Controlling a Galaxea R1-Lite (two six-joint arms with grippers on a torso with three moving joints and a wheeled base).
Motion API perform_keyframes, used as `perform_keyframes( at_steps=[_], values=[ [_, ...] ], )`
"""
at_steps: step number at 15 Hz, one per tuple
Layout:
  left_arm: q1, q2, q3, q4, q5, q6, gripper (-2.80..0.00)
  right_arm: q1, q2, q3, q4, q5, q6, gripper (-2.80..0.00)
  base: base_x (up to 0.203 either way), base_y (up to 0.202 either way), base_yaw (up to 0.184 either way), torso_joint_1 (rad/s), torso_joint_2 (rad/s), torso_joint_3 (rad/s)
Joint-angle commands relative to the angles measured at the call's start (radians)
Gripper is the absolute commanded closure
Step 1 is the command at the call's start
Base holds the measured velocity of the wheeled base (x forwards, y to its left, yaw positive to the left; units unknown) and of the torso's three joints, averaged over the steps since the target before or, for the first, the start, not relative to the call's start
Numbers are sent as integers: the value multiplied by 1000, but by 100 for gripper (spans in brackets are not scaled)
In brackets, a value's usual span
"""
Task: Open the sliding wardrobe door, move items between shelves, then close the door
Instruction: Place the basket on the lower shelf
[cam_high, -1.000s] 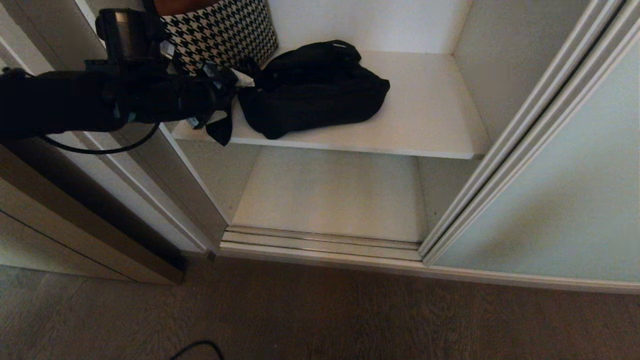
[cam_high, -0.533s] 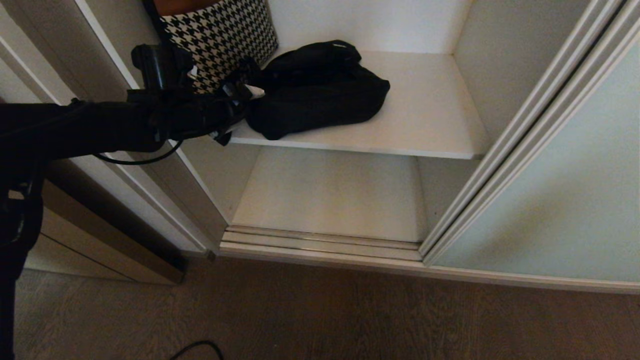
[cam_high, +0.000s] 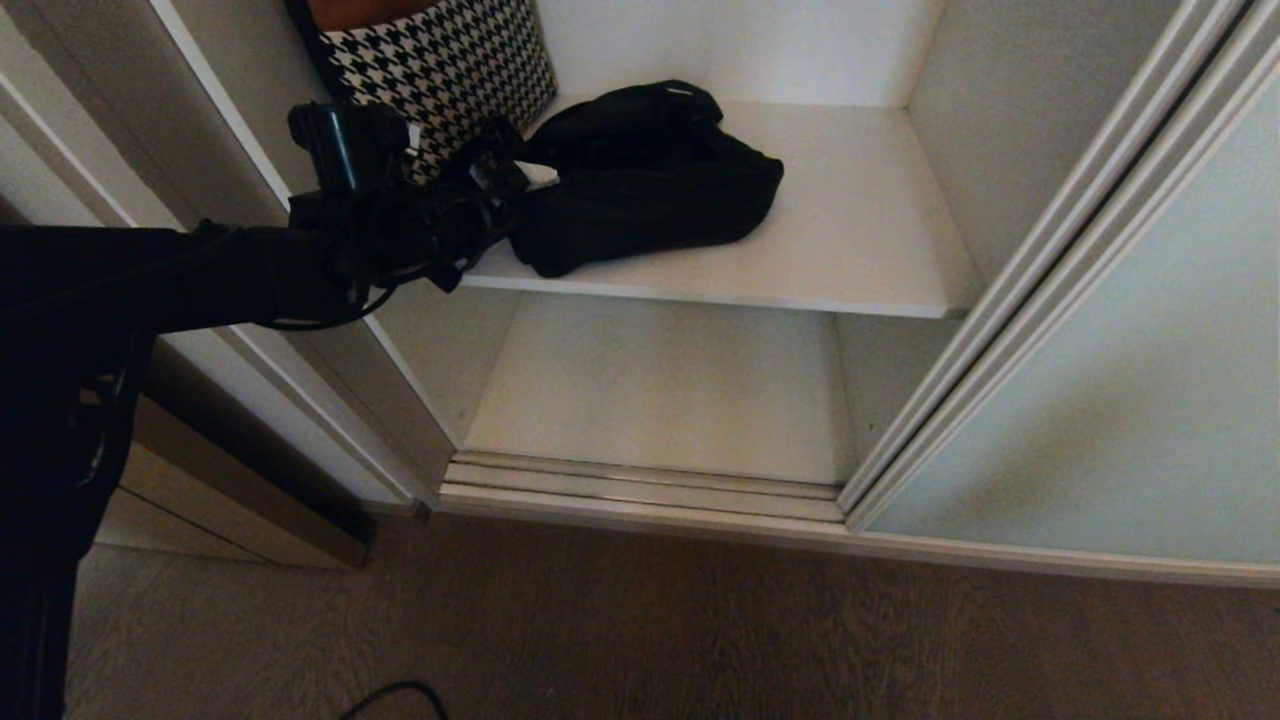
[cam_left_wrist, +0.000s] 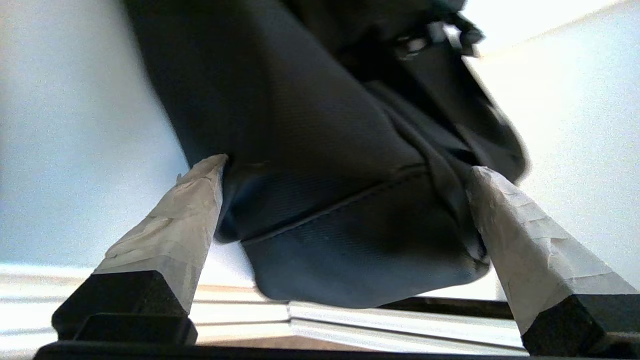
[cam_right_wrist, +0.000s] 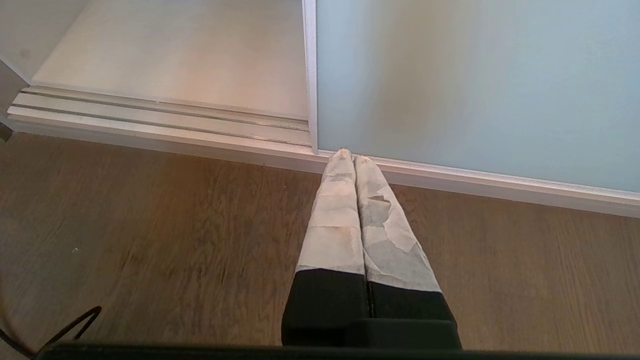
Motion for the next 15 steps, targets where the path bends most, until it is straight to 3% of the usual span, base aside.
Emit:
perform_keyframes(
  at_steps=[1,5,10,11,15],
  values=[
    [-2,9,1,-36,-23,-2,-280,0,0,0,-1,1,0,0,0,0,0,0,0,0],
    [-2,53,2,-105,-27,1,-280,0,0,1,-1,1,0,0,0,0,0,0,0,0],
    [-17,76,-4,-110,-30,3,-280,0,0,2,-1,1,0,0,0,0,0,0,0,0],
    [-24,75,-3,-110,-17,5,0,0,0,2,-1,1,0,0,0,0,0,0,0,0],
    [-26,69,-2,-133,-18,14,0,0,0,0,-1,1,0,0,0,0,0,0,0,0]
  ],
)
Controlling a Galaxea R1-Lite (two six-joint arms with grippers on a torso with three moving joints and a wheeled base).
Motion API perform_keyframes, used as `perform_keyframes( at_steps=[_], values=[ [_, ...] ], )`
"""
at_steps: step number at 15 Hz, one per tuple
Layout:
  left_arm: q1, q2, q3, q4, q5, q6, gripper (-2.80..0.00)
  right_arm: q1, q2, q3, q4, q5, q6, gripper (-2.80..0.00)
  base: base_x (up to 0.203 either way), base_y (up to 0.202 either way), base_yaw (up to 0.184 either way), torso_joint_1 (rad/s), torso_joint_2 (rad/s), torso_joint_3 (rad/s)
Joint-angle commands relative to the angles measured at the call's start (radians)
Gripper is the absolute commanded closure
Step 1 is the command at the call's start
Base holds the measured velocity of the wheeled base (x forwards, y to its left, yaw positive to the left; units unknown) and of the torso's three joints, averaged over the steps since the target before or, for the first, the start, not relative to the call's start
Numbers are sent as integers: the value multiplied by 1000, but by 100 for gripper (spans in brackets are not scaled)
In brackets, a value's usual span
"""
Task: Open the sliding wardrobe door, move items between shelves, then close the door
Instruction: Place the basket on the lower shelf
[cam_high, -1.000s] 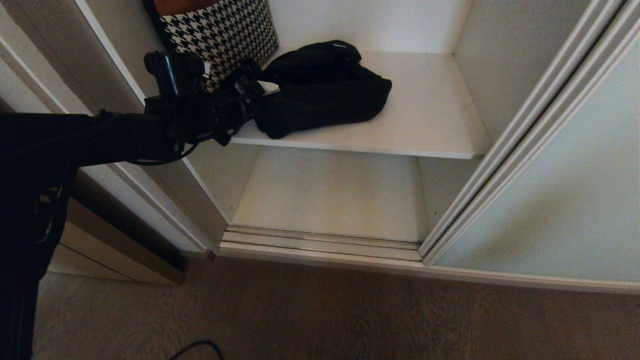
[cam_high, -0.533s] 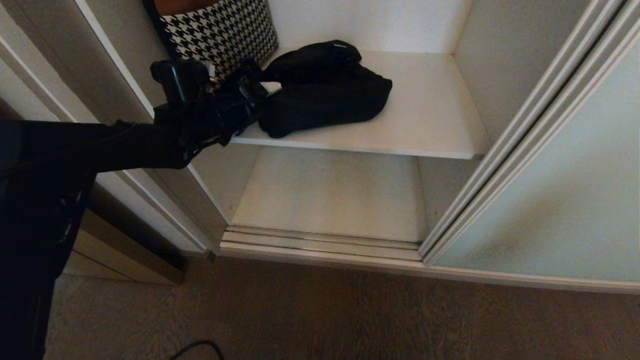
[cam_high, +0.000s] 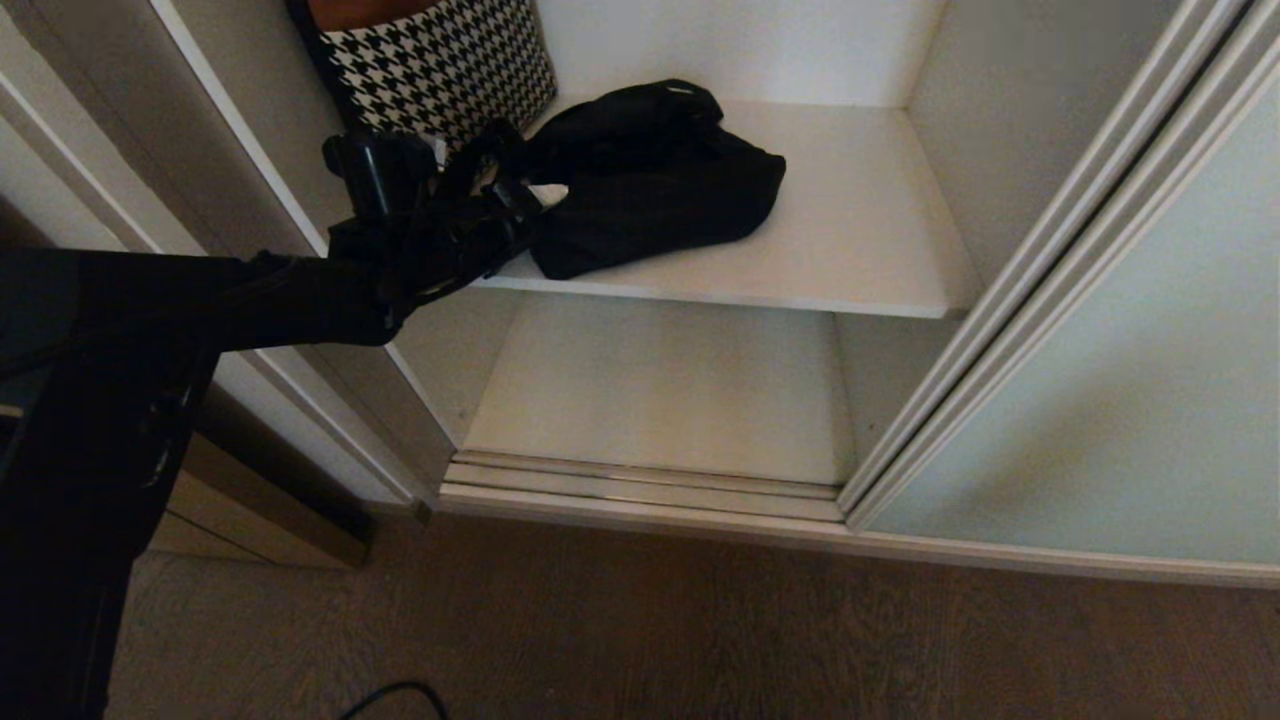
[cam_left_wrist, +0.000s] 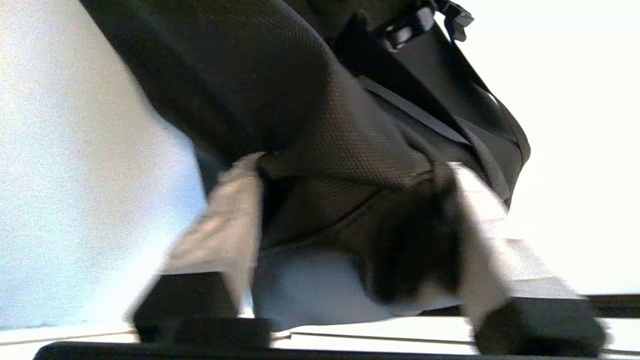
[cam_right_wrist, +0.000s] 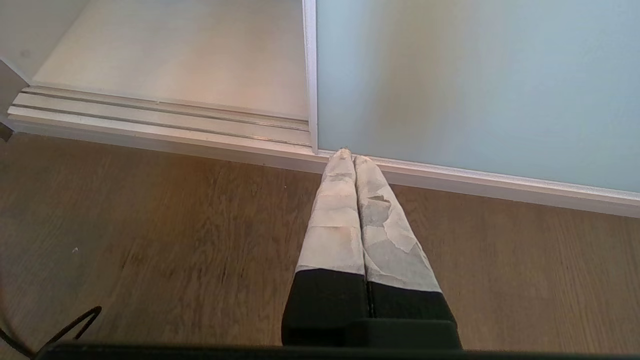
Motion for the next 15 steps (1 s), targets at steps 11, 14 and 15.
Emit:
perform_keyframes(
  at_steps=[11,14,15],
  values=[
    [-69,-234,75,164,34,109,0,0,0,2,0,0,0,0,0,0,0,0,0,0],
    [-134,-314,116,188,177,197,0,0,0,1,0,0,0,0,0,0,0,0,0,0],
    [-147,-341,120,214,202,224,0,0,0,2,0,0,0,0,0,0,0,0,0,0]
  ],
)
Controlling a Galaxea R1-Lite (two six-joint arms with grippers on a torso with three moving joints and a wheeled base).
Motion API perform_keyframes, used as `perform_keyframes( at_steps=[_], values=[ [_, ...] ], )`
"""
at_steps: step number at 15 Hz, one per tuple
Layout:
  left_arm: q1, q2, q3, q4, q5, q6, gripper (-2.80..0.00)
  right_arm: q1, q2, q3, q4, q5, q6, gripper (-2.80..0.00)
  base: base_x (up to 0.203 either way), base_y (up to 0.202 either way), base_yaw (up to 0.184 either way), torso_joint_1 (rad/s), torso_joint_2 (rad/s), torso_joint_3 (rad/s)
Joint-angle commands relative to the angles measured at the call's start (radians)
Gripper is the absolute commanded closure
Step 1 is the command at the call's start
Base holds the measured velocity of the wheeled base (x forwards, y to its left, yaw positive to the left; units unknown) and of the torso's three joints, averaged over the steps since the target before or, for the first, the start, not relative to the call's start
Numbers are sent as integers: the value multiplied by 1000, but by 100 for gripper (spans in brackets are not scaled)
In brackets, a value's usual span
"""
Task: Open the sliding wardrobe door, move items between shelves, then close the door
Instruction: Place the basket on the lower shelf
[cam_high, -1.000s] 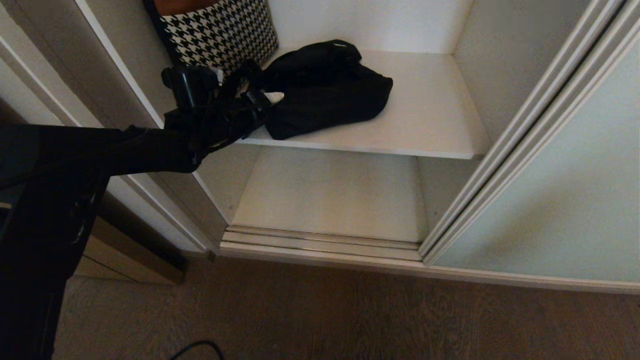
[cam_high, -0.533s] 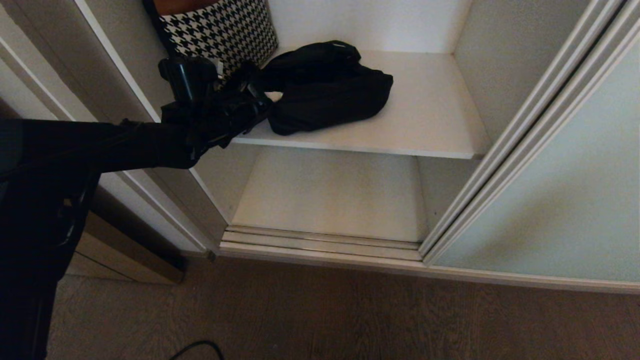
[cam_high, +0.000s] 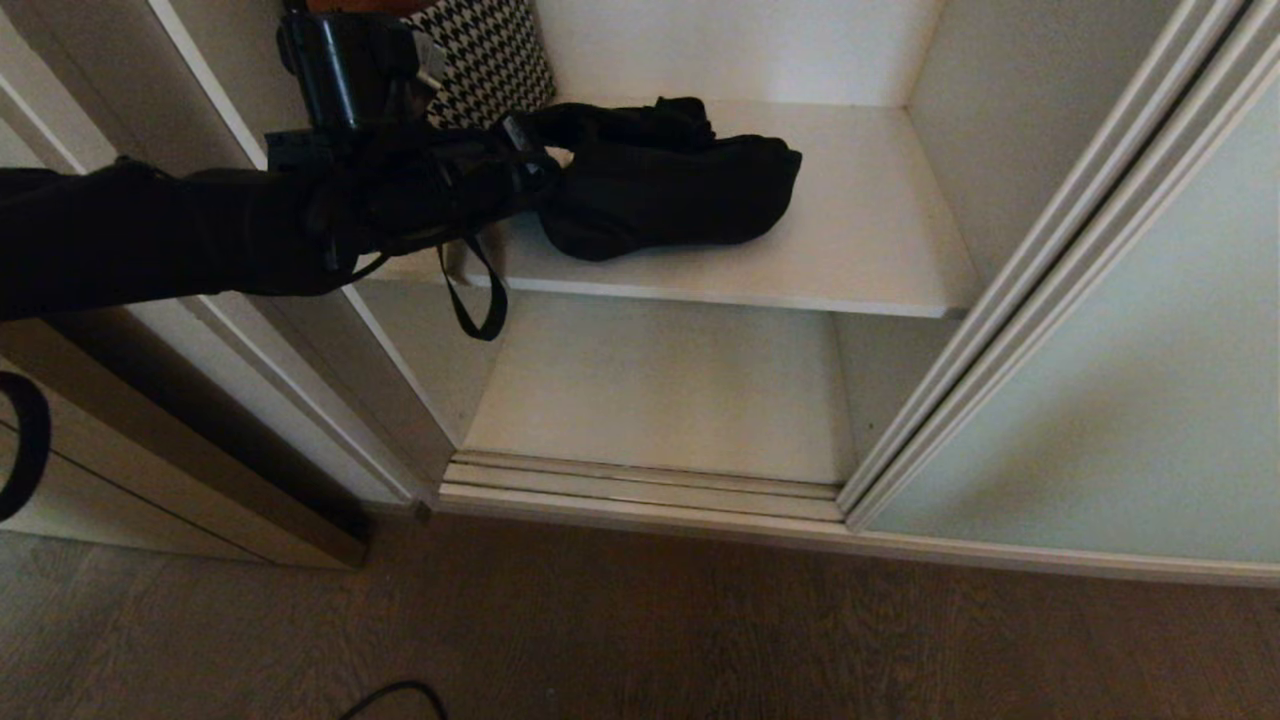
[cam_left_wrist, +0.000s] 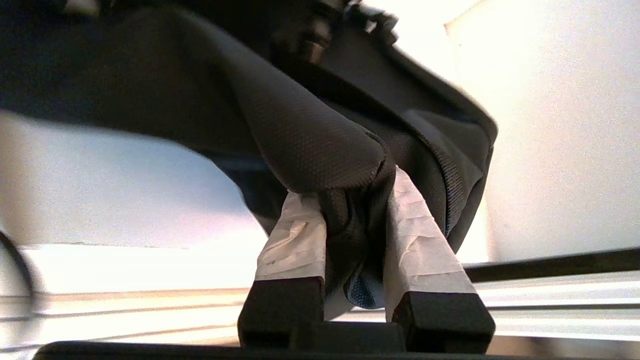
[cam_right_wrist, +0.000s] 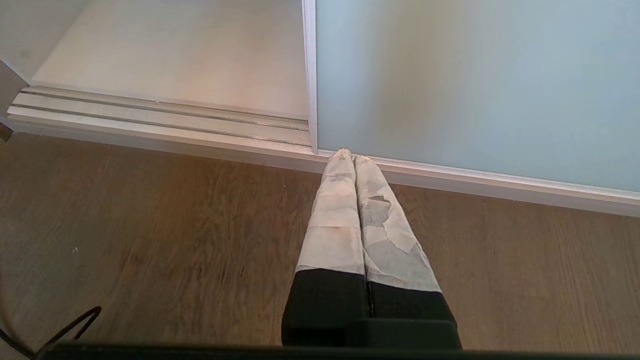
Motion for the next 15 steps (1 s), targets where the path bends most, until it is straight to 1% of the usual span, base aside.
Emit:
perform_keyframes(
  at_steps=[1,5,7,9,10,11,12,13,15],
  values=[
    [-29,-100,5,53,39,36,0,0,0,1,-1,1,0,0,0,0,0,0,0,0],
    [-49,-229,-18,197,50,43,0,0,0,1,-1,1,0,0,0,0,0,0,0,0],
    [-56,-295,-26,281,64,63,0,0,0,1,-1,1,0,0,0,0,0,0,0,0],
    [-61,-374,-28,372,70,102,0,0,0,2,-1,1,0,0,0,0,0,0,0,0],
    [-64,-422,-30,441,72,134,0,0,0,2,-1,1,0,0,0,0,0,0,0,0],
    [-76,-457,-32,480,78,157,0,0,0,1,-1,1,0,0,0,0,0,0,0,0],
    [-101,-491,-32,501,99,171,0,0,0,2,-1,1,0,0,0,0,0,0,0,0],
    [-125,-522,-32,511,139,191,0,0,0,1,-1,1,0,0,0,0,0,0,0,0],
    [-142,-574,-20,527,196,269,0,0,0,0,-1,1,0,0,0,0,0,0,0,0]
  ],
)
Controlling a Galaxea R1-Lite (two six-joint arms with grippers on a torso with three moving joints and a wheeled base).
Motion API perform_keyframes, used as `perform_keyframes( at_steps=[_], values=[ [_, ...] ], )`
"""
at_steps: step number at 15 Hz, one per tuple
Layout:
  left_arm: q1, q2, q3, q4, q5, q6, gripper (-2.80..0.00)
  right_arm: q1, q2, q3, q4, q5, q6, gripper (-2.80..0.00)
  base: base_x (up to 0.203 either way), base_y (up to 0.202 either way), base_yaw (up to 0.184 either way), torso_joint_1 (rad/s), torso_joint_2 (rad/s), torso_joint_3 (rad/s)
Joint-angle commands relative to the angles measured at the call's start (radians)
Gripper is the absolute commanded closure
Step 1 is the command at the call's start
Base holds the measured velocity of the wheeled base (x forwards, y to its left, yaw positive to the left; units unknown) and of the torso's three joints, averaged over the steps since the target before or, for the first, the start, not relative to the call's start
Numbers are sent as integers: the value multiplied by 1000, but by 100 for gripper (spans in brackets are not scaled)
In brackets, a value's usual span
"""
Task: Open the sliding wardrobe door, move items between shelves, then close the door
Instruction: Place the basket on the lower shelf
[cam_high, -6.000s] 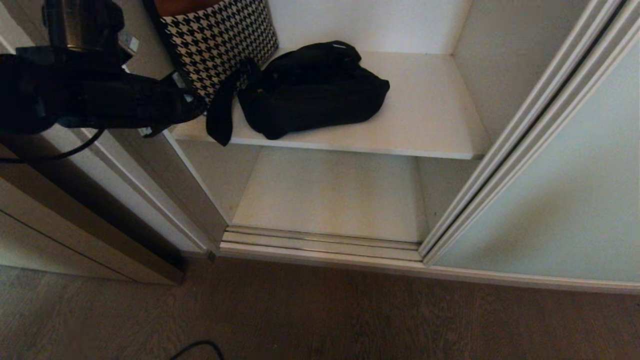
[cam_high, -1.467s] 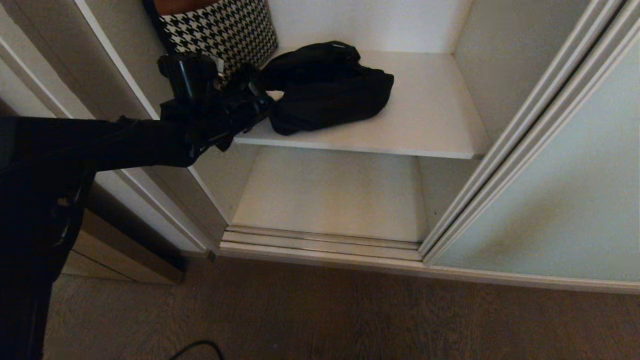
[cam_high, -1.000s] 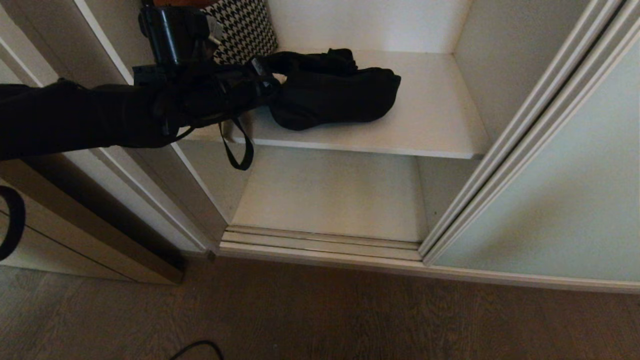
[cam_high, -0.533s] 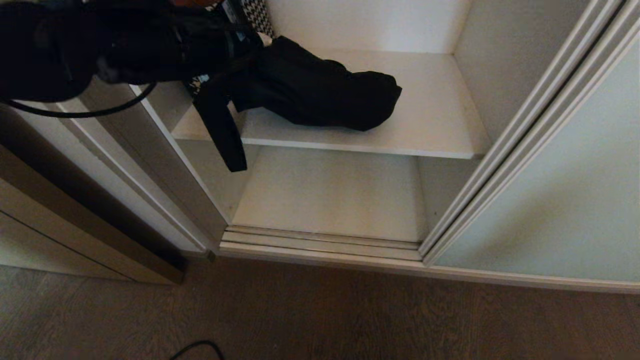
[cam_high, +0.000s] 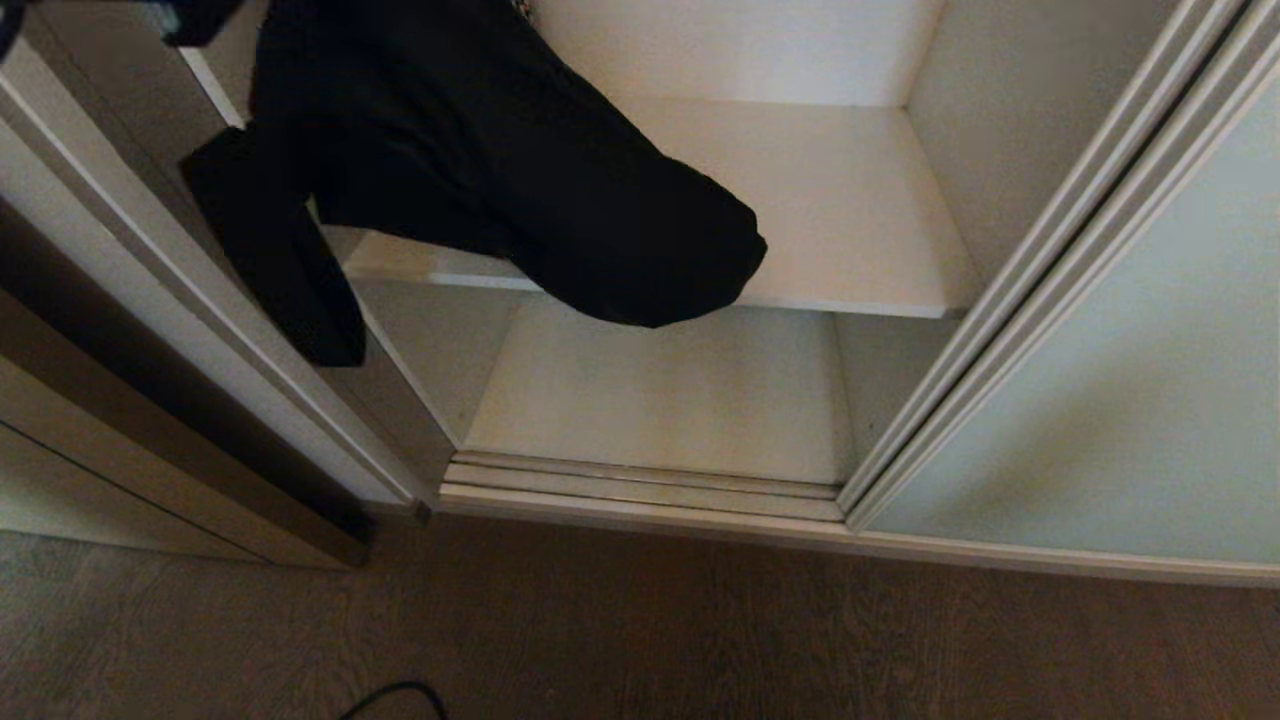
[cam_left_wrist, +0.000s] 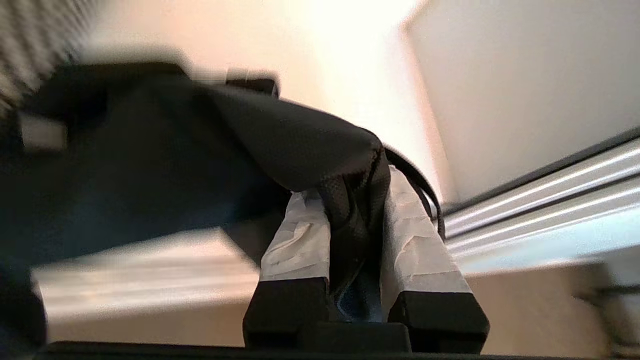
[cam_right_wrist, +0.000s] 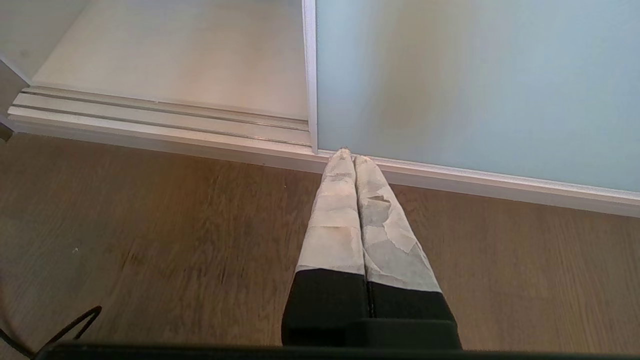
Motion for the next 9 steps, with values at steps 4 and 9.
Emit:
perform_keyframes(
  at_steps=[4,9],
  values=[
    [-13,-199,27,132,114,145,0,0,0,2,-1,0,0,0,0,0,0,0,0,0],
    [-11,-323,150,172,227,270,0,0,0,2,-1,0,0,0,0,0,0,0,0,0]
  ],
)
